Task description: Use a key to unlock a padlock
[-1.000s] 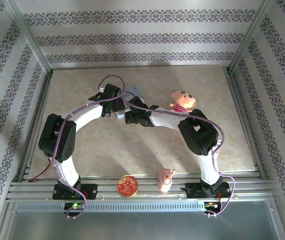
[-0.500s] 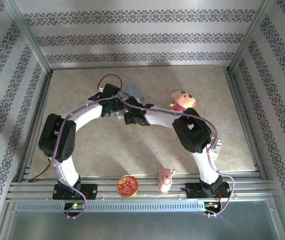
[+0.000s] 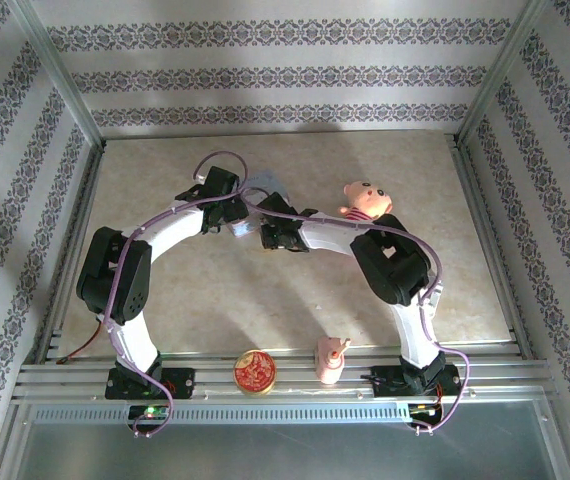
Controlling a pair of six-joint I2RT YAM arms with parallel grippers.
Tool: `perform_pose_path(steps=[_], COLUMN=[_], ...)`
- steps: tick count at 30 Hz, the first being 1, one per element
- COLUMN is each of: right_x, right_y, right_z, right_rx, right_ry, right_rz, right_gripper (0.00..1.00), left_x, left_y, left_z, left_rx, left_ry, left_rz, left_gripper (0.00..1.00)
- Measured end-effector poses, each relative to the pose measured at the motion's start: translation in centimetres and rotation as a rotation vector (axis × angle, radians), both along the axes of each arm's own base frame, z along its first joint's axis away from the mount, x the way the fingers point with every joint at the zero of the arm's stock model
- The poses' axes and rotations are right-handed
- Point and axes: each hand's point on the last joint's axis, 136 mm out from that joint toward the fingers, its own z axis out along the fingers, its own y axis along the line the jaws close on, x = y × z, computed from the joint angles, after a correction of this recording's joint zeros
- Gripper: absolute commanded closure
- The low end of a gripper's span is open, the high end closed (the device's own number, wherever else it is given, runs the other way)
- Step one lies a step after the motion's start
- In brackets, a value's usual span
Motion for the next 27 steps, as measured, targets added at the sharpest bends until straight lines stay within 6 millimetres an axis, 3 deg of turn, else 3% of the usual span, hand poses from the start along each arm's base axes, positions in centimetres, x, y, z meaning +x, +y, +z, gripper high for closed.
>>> perform_pose_path(steps=[10,19,27], right_x=[0.1,-0.6,-0.5], right_y=[-0.5,-0.5,-0.7], right_z=[0.2,0.9,1.1], right_rx=[0.164,0.196,0.204], right_ry=[0.037,0.029,0.03], right_rz=[0.031,0.072,0.077], right_gripper=[0.81,0.84,0.93], left_x=[0.1,0.2,0.1], left_y=[-0.1,-0.1,-0.1], left_z=[0.0,-0.1,-0.1], left_rx=[-0.012,-0.016,-0.019], left_ry=[0.0,-0.007,-0.008], left_rz=[-0.003,-0.003,-0.005], left_gripper=[0.01,0.01,0.01])
